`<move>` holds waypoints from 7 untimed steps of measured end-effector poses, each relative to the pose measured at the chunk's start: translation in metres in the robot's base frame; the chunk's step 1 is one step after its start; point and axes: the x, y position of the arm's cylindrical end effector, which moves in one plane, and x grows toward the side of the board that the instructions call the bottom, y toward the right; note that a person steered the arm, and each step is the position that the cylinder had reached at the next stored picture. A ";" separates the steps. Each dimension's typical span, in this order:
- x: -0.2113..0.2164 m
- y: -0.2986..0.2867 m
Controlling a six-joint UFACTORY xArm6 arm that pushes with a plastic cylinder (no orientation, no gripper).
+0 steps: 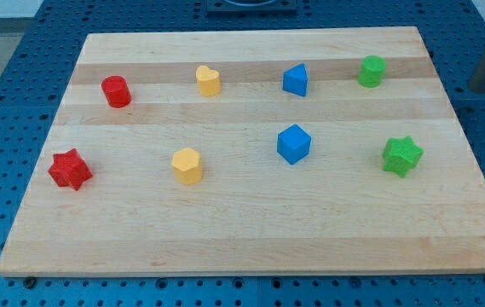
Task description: Move the green star to the bottom right
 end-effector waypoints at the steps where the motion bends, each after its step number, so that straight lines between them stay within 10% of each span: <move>1: 0.046 -0.067; 3: 0.045 -0.166; 7: 0.113 -0.157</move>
